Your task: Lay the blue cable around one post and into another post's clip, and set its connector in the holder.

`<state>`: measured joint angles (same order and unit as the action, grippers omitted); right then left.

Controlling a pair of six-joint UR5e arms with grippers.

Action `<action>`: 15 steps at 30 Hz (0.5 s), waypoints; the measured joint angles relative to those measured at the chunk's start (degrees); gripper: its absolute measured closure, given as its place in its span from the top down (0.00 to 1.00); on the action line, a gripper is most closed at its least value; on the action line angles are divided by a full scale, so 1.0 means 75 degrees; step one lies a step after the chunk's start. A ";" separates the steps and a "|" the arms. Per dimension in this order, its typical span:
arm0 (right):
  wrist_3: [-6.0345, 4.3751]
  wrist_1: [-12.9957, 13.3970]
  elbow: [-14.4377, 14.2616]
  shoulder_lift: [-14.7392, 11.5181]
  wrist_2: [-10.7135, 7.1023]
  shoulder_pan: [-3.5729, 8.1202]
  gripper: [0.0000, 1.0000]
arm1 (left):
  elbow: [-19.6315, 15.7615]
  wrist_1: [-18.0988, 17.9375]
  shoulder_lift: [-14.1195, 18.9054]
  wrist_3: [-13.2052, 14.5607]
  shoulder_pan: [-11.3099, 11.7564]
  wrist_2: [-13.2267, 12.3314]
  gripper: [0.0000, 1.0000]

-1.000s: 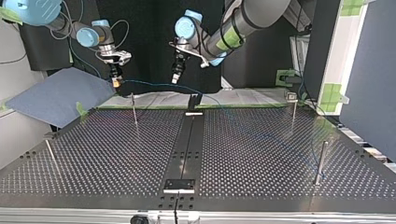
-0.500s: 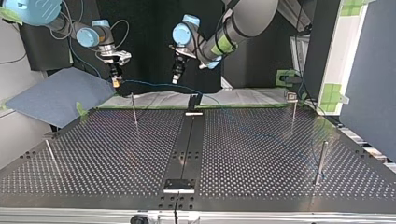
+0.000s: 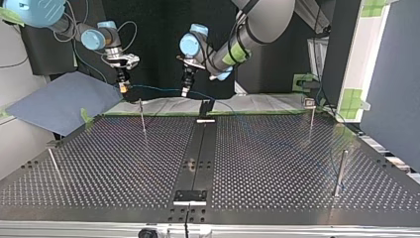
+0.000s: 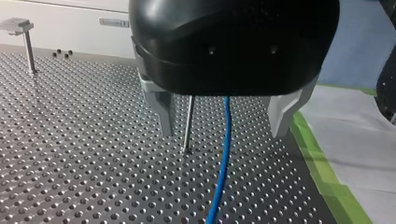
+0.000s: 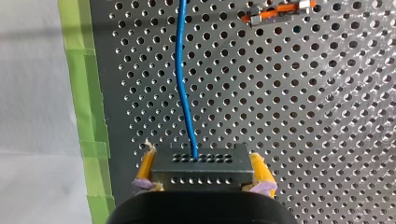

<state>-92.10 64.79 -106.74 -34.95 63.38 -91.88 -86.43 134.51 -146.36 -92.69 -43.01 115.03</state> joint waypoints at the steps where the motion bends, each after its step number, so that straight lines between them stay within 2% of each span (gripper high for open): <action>1: -0.0001 0.0000 0.0001 0.0000 0.0000 0.0000 0.00 | 0.0006 0.0020 0.0000 0.0006 0.0001 0.0004 1.00; 10: -0.0003 0.0000 0.0000 0.0000 0.0015 -0.0001 0.00 | 0.0018 0.0202 0.0001 0.0160 0.0003 0.0114 1.00; 11: -0.0004 0.0000 0.0001 0.0000 0.0025 0.0001 0.00 | 0.0018 0.0208 0.0002 0.0167 0.0002 0.0114 0.95; 12: -0.0004 0.0000 0.0001 0.0000 0.0031 0.0003 0.00 | 0.0019 0.0210 0.0003 0.0174 0.0002 0.0113 0.95; 14: -0.0004 0.0000 0.0000 0.0000 0.0040 0.0004 0.00 | 0.0019 0.0208 0.0004 0.0179 0.0001 0.0103 0.83; 15: -0.0004 0.0000 0.0000 0.0000 0.0042 0.0006 0.00 | 0.0019 0.0204 0.0007 0.0180 0.0001 0.0083 0.83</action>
<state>-92.13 64.78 -106.74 -34.95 63.69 -91.84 -86.29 136.04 -146.31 -91.34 -43.00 115.65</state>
